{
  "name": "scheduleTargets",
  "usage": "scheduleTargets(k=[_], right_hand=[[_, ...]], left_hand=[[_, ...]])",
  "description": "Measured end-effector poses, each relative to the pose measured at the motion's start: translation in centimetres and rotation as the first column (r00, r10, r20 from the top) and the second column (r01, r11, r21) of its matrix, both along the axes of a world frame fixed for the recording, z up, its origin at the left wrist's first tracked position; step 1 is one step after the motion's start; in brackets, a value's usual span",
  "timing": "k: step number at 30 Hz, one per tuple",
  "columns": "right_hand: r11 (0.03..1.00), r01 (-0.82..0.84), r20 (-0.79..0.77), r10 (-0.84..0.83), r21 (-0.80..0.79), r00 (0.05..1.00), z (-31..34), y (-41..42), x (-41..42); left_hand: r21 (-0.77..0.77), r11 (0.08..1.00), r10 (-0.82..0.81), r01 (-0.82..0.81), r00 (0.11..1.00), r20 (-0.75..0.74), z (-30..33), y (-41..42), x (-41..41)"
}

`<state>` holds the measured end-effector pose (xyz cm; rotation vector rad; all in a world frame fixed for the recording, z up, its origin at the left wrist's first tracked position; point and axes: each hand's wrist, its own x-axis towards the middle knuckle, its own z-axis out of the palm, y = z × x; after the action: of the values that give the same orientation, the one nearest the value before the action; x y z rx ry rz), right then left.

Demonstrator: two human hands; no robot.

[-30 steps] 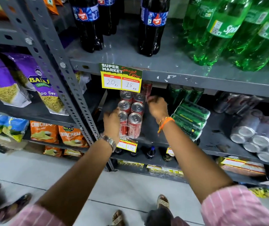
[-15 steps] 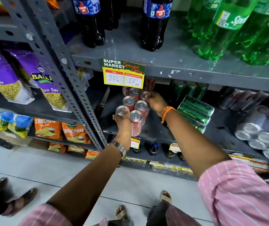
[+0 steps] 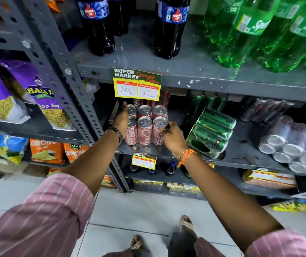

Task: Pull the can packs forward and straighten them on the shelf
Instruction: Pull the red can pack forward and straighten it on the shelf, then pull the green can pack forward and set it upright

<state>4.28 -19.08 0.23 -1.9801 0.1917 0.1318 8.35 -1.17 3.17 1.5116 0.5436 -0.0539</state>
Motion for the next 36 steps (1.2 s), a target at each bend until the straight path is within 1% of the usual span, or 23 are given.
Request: scheduleTargets(k=[4, 7, 9, 11, 12, 14, 15, 17, 19, 21, 22, 23, 25, 27, 28, 29, 31, 32, 33, 34, 35, 36], right_hand=[[1.000, 0.007, -0.010, -0.007, 0.006, 1.000, 0.1, -0.1, 0.2], [0.994, -0.009, -0.059, 0.015, 0.110, 0.998, 0.2, -0.7, 0.5], [0.983, -0.005, -0.052, 0.015, 0.186, 0.999, 0.4, -1.4, 0.2], [0.969, 0.045, -0.017, -0.043, 0.241, 0.999, 0.8, -2.7, -0.2], [0.962, 0.073, 0.003, -0.077, 0.264, 0.997, 1.1, -3.7, -0.4], [0.948, 0.119, 0.048, -0.139, 0.294, 0.989, 1.7, -6.0, -0.7], [0.939, 0.150, 0.067, -0.179, 0.309, 0.982, 2.0, -7.4, -0.9], [0.904, 0.227, 0.086, -0.275, 0.363, 0.957, 2.7, -10.3, -1.2], [0.861, 0.299, 0.090, -0.365, 0.411, 0.927, 3.0, -13.3, -1.2], [0.834, 0.343, 0.094, -0.420, 0.433, 0.903, 3.3, -16.2, -0.9], [0.820, 0.367, 0.085, -0.445, 0.440, 0.892, 3.4, -17.5, -0.6], [0.804, 0.393, 0.072, -0.471, 0.447, 0.879, 3.4, -18.8, -0.4], [0.772, 0.434, 0.038, -0.507, 0.464, 0.861, 3.2, -20.6, -0.4], [0.767, 0.443, 0.020, -0.509, 0.464, 0.861, 2.9, -22.0, -0.4], [0.779, 0.437, 0.020, -0.498, 0.450, 0.867, 2.7, -22.7, -0.3], [0.801, 0.435, 0.025, -0.487, 0.411, 0.873, 2.6, -23.2, 0.0], [0.861, 0.429, 0.056, -0.460, 0.273, 0.886, 2.5, -24.6, 1.4], [0.897, 0.403, 0.077, -0.422, 0.180, 0.903, 2.5, -25.1, 2.5], [0.931, 0.355, 0.101, -0.363, 0.089, 0.926, 2.5, -25.5, 3.8], [0.962, 0.273, 0.110, -0.272, 0.005, 0.956, 2.4, -25.6, 5.2], [0.978, 0.176, 0.097, -0.166, -0.108, 0.981, 2.5, -25.6, 6.6], [0.967, 0.074, 0.056, -0.062, -0.246, 0.997, 2.4, -25.6, 8.1]], left_hand=[[0.094, 0.996, 0.010, -0.005, 0.999, -0.051, -1.0, 0.4, 0.4], [0.203, 0.979, -0.015, 0.027, 0.998, -0.062, -1.3, 0.5, 0.0], [0.320, 0.947, -0.006, 0.005, 1.000, 0.002, -1.1, 0.1, -0.8], [0.415, 0.905, 0.032, -0.088, 0.990, 0.138, -0.4, -0.9, -1.9], [0.427, 0.895, 0.040, -0.126, 0.978, 0.206, 0.2, -1.6, -2.6], [0.391, 0.907, 0.035, -0.157, 0.953, 0.302, 1.2, -3.6, -4.1], [0.374, 0.915, 0.023, -0.150, 0.946, 0.324, 1.7, -4.6, -4.8], [0.357, 0.927, -0.025, -0.111, 0.935, 0.354, 2.2, -7.0, -6.1], [0.283, 0.958, -0.062, -0.046, 0.930, 0.362, 2.2, -9.6, -7.1], [0.190, 0.982, -0.061, -0.004, 0.941, 0.334, 1.9, -12.4, -7.7], [0.168, 0.986, -0.073, 0.021, 0.948, 0.309, 1.9, -13.7, -7.9], [0.168, 0.984, -0.099, 0.052, 0.953, 0.287, 1.7, -14.9, -7.9], [0.233, 0.966, -0.167, 0.112, 0.958, 0.235, 1.4, -16.7, -7.2], [0.277, 0.948, -0.207, 0.159, 0.966, 0.154, 1.1, -18.1, -5.8], [0.237, 0.958, -0.195, 0.164, 0.974, 0.115, 1.0, -18.9, -5.1], [0.160, 0.977, -0.160, 0.145, 0.984, 0.085, 0.9, -19.6, -4.7], [-0.007, 1.000, -0.024, 0.024, 1.000, 0.008, 0.6, -21.3, -4.3], [-0.081, 0.995, 0.051, -0.054, 0.998, -0.042, 0.2, -22.1, -4.3], [-0.153, 0.980, 0.109, -0.123, 0.990, -0.094, -0.2, -22.9, -4.3], [-0.214, 0.961, 0.141, -0.172, 0.978, -0.153, -0.5, -23.5, -4.4], [-0.253, 0.947, 0.142, -0.197, 0.965, -0.221, -0.6, -24.2, -4.6], [-0.282, 0.940, 0.113, -0.195, 0.953, -0.280, -0.8, -24.7, -4.8]])
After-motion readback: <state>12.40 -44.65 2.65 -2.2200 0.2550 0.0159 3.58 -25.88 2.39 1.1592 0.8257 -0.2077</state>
